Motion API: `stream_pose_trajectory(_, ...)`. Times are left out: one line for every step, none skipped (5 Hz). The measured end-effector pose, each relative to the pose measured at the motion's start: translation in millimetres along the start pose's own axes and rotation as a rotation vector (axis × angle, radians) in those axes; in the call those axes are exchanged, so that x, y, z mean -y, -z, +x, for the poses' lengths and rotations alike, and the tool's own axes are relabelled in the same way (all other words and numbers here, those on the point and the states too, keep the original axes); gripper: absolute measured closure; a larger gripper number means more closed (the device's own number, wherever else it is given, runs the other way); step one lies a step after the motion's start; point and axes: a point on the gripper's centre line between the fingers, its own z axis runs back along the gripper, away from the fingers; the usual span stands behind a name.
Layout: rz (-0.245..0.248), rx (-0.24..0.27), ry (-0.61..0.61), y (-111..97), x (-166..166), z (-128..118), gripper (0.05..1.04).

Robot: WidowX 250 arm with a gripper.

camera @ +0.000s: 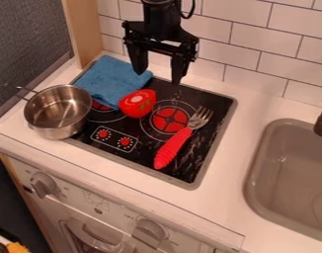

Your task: Get the silver pot and put on the blue cloth

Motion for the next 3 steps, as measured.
stream_pose_trajectory(0.000, -0.032, 0.003, 11.0, -0.4, -4.3, 0.083)
stream_pose_trajectory(0.032, -0.048, 0.033, 25.0, -19.9, -17.9, 0.083)
stream_pose_trajectory(0.022, -0.013, 0.002, 13.0, -64.4, -35.1, 0.083)
